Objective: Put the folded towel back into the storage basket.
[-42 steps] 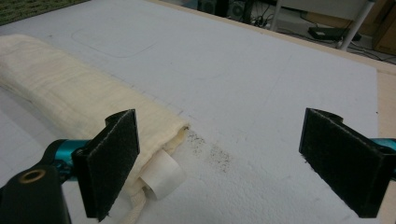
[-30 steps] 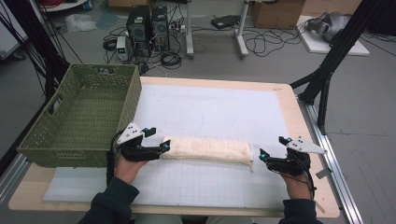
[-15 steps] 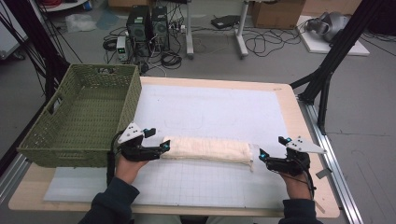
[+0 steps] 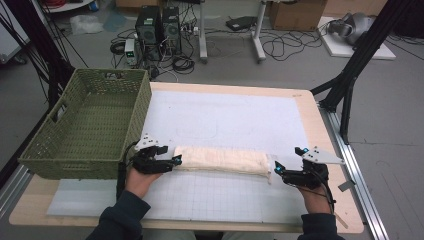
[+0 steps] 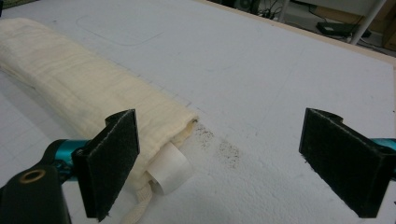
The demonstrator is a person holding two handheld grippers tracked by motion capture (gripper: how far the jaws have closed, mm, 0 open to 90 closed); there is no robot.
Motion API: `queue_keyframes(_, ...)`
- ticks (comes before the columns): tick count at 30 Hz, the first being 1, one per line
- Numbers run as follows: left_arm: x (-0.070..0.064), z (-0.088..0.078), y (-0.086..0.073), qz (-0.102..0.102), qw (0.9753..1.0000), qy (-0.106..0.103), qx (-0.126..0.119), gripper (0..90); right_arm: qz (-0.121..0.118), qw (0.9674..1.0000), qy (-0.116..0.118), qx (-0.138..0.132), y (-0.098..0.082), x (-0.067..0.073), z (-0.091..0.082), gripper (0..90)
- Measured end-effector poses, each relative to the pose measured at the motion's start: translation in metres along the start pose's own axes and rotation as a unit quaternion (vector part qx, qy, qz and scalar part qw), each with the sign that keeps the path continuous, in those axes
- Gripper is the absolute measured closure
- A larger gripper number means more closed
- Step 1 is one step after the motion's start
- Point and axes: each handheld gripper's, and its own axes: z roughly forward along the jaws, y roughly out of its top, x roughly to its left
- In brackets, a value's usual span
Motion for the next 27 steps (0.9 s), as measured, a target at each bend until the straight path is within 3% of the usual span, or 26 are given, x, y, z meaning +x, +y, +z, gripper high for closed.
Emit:
queue_keyframes(4, 0.000, 0.003, -0.002, 0.003, 0.9999, -0.005, 0.009, 35.7, 0.002, 1.0000, 0.003, -0.002, 0.001, 0.000, 0.000, 11.5)
queue_keyframes(18, -0.007, 0.015, -0.008, 0.021, 0.9985, 0.011, 0.049, 45.1, -0.007, 0.9999, 0.007, 0.002, 0.001, 0.004, 0.004, 11.6)
queue_keyframes(27, -0.013, 0.015, -0.009, 0.054, 0.9963, 0.020, 0.064, 45.5, -0.012, 0.9999, 0.007, 0.003, 0.002, 0.005, 0.004, 11.6)
